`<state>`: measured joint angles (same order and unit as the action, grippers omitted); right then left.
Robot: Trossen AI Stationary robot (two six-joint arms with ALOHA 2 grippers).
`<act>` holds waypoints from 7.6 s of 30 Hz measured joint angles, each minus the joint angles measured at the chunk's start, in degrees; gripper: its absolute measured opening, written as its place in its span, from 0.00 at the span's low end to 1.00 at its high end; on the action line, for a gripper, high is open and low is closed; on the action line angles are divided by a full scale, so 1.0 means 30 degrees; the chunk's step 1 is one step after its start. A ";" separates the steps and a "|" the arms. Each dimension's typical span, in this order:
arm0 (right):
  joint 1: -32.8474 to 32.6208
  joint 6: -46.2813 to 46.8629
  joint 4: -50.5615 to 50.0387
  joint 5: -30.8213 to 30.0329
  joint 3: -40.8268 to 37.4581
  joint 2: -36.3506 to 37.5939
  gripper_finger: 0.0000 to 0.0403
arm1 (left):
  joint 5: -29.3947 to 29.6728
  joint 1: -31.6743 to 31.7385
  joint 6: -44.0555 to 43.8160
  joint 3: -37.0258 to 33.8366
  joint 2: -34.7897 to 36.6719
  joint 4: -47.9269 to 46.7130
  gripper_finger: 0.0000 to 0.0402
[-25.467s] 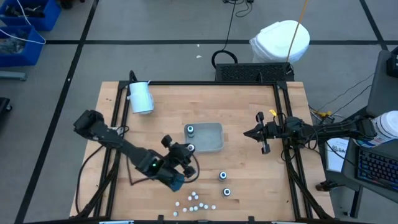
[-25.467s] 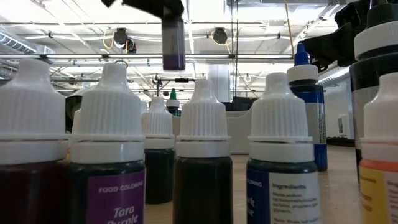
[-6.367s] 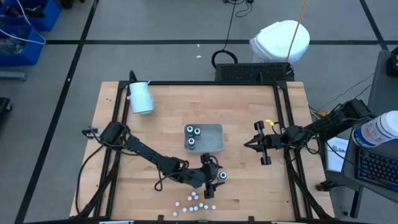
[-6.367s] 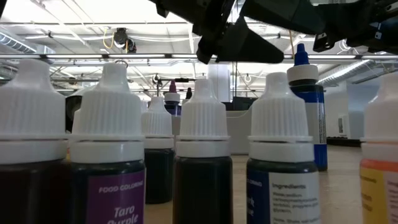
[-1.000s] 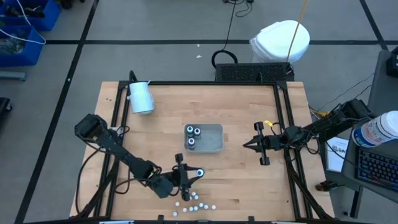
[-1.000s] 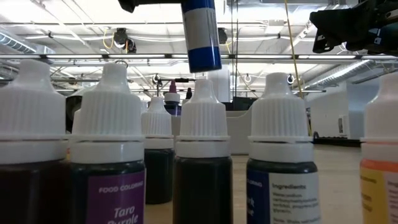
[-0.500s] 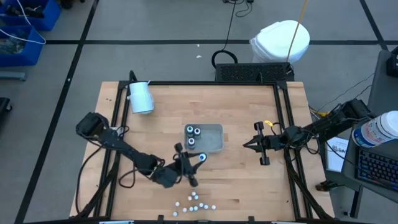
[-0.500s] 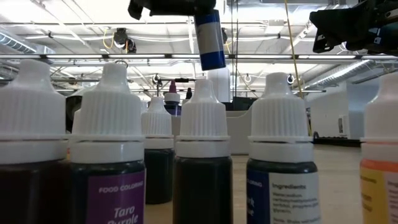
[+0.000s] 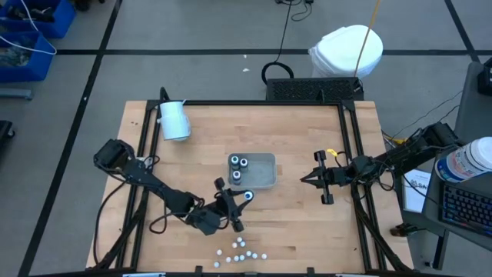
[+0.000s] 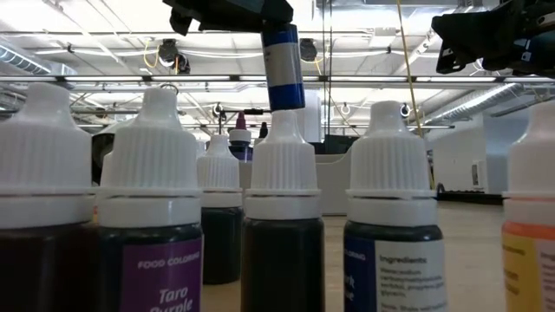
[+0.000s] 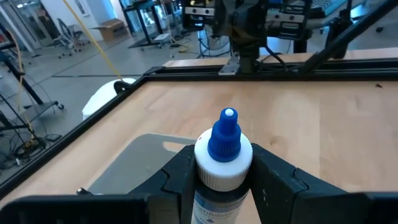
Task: Pick & Place food coloring
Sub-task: Put the large blue food coloring bottle into the gray bin
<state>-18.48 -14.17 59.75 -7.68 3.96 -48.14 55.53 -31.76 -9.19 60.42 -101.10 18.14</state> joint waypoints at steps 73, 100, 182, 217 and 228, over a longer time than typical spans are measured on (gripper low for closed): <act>0.0000 0.3351 0.0525 -0.0015 -0.0004 0.0007 0.00 | 0.0508 0.0794 0.0802 -0.0015 0.0000 -0.1160 0.32; -0.0007 0.3836 -0.0026 -0.0991 -0.0004 -0.0335 0.00 | 0.0459 0.1484 0.1286 -0.0015 0.0000 -0.0396 0.32; 0.0000 0.3993 -0.0443 -0.1945 -0.0004 -0.0336 0.00 | -0.0139 0.2970 -0.1996 -0.0452 0.0000 -0.3576 0.32; 0.0000 0.4160 -0.0689 -0.1923 -0.0004 -0.0335 0.00 | -0.1506 0.2847 -0.2353 -0.0452 -0.0015 -0.3551 0.32; 0.0000 0.4505 -0.0963 -0.1858 -0.0004 -0.0338 0.00 | -0.1512 0.2937 -0.2047 -0.0393 -0.0015 -0.3456 0.32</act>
<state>-18.48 -0.66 56.86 -13.26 3.95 -49.15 50.99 -22.95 -15.33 59.24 -101.14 7.77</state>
